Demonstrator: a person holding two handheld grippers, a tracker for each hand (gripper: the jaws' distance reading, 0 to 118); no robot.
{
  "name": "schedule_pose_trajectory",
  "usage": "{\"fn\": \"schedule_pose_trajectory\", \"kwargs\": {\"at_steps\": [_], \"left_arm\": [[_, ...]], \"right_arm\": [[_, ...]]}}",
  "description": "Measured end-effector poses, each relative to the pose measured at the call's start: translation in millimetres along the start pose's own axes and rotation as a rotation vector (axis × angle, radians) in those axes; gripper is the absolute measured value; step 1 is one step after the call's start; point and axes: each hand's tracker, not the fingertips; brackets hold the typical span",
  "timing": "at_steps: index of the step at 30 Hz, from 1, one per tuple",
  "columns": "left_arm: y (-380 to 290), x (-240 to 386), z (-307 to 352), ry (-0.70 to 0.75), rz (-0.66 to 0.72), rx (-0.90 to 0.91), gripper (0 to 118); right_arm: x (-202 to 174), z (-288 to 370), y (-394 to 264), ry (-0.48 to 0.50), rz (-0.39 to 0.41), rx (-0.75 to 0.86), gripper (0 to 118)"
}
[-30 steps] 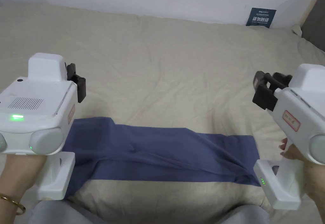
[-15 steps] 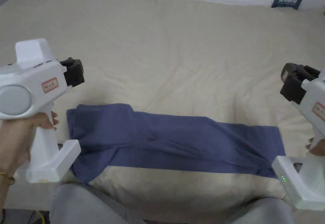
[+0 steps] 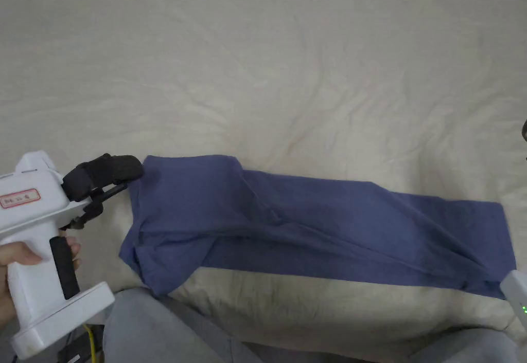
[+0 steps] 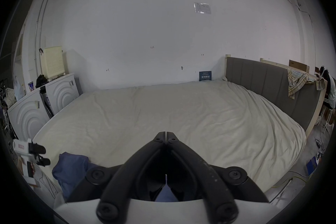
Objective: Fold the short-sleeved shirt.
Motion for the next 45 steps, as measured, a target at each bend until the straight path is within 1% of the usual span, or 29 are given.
{"fn": "schedule_pose_trajectory", "kwargs": {"at_steps": [4, 6, 7, 9, 10, 11, 12, 13, 14, 15, 16, 17, 19, 20, 23, 25, 26, 29, 32, 33, 34, 36, 39, 42, 44, 45], "left_arm": [[-13, -15, -18, -0.023, 0.018, -0.111, 118], [-19, -19, -27, -0.032, 0.033, -0.135, 118], [-22, -18, -30, -0.029, 0.039, -0.135, 114], [-26, -14, -31, -0.024, 0.027, -0.104, 112], [-25, -15, -31, -0.074, 0.025, -0.097, 112], [-25, -16, -30, -0.101, 0.051, -0.097, 107], [-25, -17, -32, -0.109, 0.082, -0.101, 93], [-25, -17, -36, -0.085, 0.090, -0.113, 69], [-27, -17, -41, -0.027, 0.079, -0.133, 50], [-29, -17, -43, 0.026, 0.043, -0.142, 35], [-31, -15, -43, 0.041, 0.002, -0.131, 22], [-31, -12, -43, 0.043, -0.004, -0.128, 17], [-28, -3, -44, 0.077, 0.014, -0.134, 14], [-27, 3, -44, 0.121, 0.013, -0.136, 12], [-24, 33, -42, 0.213, -0.048, -0.135, 9], [-23, 62, -33, 0.223, -0.130, -0.103, 8], [-23, 76, -29, 0.219, -0.176, -0.093, 8], [-26, 127, -7, 0.136, -0.318, -0.036, 8], [-37, 179, 1, 0.048, -0.432, -0.035, 8], [-45, 199, -1, 0.033, -0.502, -0.036, 8], [-53, 215, -6, 0.022, -0.549, -0.043, 8], [-66, 240, -21, -0.019, -0.588, -0.087, 8], [-93, 267, -62, -0.089, -0.571, -0.174, 8], [-125, 288, -107, -0.069, -0.581, -0.270, 8], [-146, 296, -139, -0.063, -0.565, -0.336, 8], [-157, 298, -155, -0.029, -0.558, -0.349, 9]], "right_arm": [[0, -4, -2, -0.009, 0.002, -0.021, 2], [0, -7, -2, -0.014, 0.002, -0.031, 2], [0, -8, -3, -0.016, 0.003, -0.037, 2], [1, -11, -2, -0.020, -0.001, -0.046, 2], [0, -12, -3, -0.017, -0.004, -0.050, 2], [-1, -13, -3, -0.014, -0.003, -0.053, 2], [-2, -14, -3, -0.012, 0.003, -0.059, 2], [-4, -15, -4, -0.012, 0.013, -0.062, 2], [-5, -16, -4, -0.008, 0.019, -0.065, 2], [-6, -16, -4, -0.002, 0.022, -0.069, 2], [-6, -17, -4, 0.004, 0.022, -0.071, 2], [-7, -16, -4, 0.009, 0.023, -0.070, 2], [-9, -14, -5, 0.016, 0.025, -0.066, 2], [-8, -14, -4, 0.020, 0.025, -0.064, 2], [-7, -10, -3, 0.032, 0.016, -0.056, 2], [-4, -5, -2, 0.037, 0.016, -0.045, 2], [-3, -2, -2, 0.035, 0.022, -0.037, 2], [6, 8, -2, 0.030, 0.028, -0.015, 2], [18, 16, -4, 0.029, 0.002, 0.001, 2], [23, 19, -5, 0.024, -0.006, 0.004, 2], [27, 22, -6, 0.020, -0.015, 0.008, 2], [35, 28, -8, 0.017, -0.033, 0.016, 2], [49, 39, -11, 0.007, -0.054, 0.020, 2], [62, 51, -14, -0.030, -0.048, 0.026, 2], [72, 57, -16, -0.050, -0.061, 0.030, 2], [77, 60, -17, -0.059, -0.072, 0.032, 2]]}}
